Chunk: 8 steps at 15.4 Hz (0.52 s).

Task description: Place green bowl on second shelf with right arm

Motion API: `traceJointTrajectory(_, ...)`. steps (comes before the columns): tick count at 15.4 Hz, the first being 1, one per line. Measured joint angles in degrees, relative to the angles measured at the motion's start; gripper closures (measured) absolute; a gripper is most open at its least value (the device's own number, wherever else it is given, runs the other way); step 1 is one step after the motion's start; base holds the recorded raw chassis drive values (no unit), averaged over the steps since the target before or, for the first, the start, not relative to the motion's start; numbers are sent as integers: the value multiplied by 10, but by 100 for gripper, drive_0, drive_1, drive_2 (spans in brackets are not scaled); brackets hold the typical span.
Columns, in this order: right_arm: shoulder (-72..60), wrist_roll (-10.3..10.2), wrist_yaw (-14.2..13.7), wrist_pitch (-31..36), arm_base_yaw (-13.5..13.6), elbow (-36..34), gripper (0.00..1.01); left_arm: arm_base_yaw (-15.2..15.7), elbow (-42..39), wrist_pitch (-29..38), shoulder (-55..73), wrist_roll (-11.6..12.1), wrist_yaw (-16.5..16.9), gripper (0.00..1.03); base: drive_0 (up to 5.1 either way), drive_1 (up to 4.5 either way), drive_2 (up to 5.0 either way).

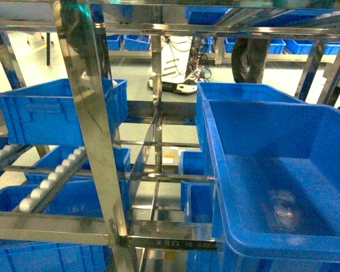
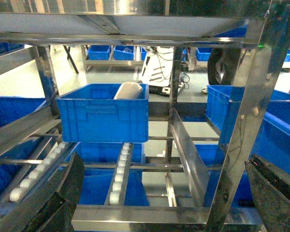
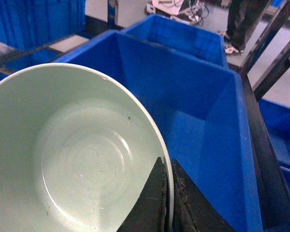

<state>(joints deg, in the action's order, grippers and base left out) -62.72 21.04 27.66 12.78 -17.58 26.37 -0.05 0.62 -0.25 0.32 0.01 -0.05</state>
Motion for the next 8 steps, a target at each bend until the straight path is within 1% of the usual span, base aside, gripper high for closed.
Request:
traceJointTrajectory(1,-17,3,-2,10,3,0,99,0,0,0,0,0,0,5,0,0,0)
traceJointTrajectory(2,-60,14,-8,34,19,10,99,0,0,0,0,0,0,5,0,0,0)
traceJointTrajectory(4,-121,17,-17,58,54,43,99,0,0,0,0,0,0,5,0,0,0)
traceJointTrajectory(6,-176,27,-32,85,81,52,99,0,0,0,0,0,0,5,0,0,0)
traceJointTrajectory(7,-199,31,-44,91,92,52,99,0,0,0,0,0,0,5,0,0,0)
traceJointTrajectory(8,-220,31,-56,100,102,54,99,0,0,0,0,0,0,5,0,0,0)
